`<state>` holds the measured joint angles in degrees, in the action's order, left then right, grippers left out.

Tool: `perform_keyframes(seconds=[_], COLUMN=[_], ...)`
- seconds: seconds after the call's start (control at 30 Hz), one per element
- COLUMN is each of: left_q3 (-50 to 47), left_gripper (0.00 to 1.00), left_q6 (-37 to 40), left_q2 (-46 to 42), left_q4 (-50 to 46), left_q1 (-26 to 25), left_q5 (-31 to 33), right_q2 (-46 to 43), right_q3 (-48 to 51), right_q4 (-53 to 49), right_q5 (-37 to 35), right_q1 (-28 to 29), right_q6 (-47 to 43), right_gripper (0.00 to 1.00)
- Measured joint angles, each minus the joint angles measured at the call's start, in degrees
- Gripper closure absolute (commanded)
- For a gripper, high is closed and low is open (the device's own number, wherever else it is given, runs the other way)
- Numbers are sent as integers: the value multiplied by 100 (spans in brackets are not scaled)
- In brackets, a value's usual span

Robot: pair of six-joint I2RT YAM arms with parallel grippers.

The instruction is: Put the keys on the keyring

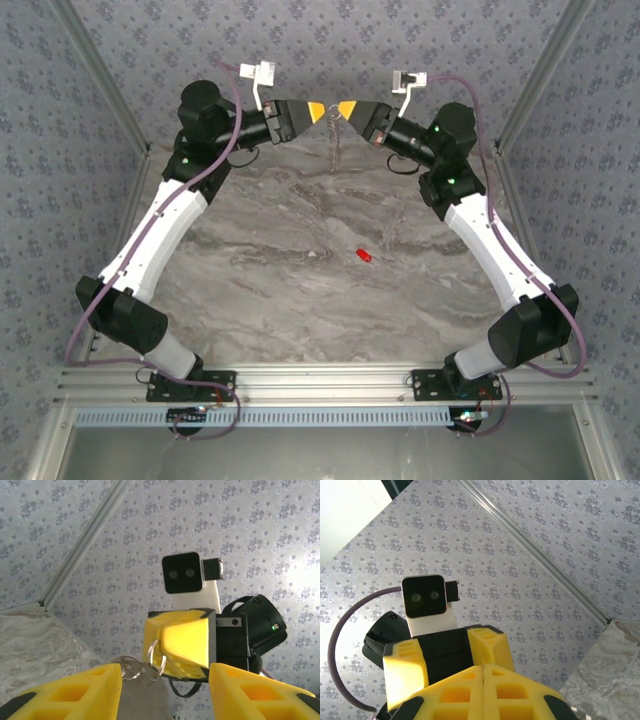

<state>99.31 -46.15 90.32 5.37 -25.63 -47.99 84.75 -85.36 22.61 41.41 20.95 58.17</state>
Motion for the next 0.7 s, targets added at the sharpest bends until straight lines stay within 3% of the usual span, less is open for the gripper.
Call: perform_keyframes(seconds=[0.7], left_q3=[240], left_gripper=[62], left_q6=[-15], left_q2=[221], left_q4=[81], left_q1=[-42], left_q5=[-68], right_q2=[129], right_q3=[4], right_q4=[356], right_q5=[66], right_q1=[35], right_q6=[400], right_gripper=[100])
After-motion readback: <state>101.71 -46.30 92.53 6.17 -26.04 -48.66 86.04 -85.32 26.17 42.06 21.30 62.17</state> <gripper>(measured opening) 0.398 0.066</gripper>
